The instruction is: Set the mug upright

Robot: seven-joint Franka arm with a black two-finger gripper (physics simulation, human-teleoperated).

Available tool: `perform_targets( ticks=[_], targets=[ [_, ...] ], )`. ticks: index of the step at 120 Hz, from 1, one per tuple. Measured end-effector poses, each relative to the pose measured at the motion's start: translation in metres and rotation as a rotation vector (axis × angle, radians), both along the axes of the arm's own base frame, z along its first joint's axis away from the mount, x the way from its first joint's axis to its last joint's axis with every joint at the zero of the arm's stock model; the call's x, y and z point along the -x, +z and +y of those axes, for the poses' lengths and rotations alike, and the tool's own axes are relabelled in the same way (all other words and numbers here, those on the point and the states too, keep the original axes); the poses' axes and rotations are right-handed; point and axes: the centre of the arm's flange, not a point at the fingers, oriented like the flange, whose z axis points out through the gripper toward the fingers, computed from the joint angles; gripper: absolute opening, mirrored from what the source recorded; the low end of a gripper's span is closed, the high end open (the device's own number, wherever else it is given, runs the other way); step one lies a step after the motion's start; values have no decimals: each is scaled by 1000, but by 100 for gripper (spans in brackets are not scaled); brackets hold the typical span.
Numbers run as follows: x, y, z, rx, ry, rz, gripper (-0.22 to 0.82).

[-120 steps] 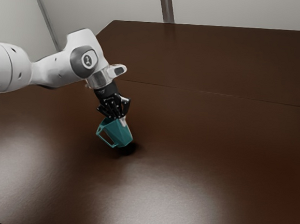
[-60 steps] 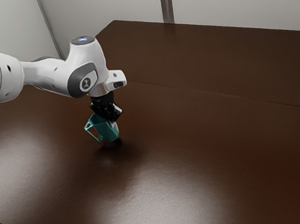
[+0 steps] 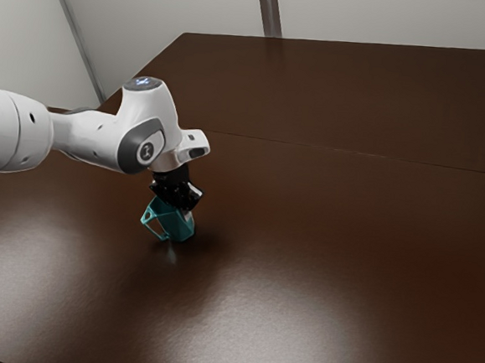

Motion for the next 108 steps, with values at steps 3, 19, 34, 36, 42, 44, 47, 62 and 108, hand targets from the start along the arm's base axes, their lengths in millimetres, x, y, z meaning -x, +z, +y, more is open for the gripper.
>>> perform_targets(
  ticks=[3, 19, 34, 36, 42, 44, 47, 62, 108],
  targets=[
    [0, 0, 0, 0, 1, 0, -18],
    [0, 14, -5, 2, -9, -20, 12],
    [1, 29, -4, 2, -9, -39, 33],
    [1, 31, -4, 2, -9, -42, 35],
    [2, 37, -3, 2, -9, -46, 41],
    [2, 39, -3, 2, -9, -48, 42],
    [2, 44, -3, 2, -8, -53, 44],
    [0, 66, -3, 2, -10, -80, 51],
    [-22, 176, -4, -11, -17, -171, 59]
  ],
)
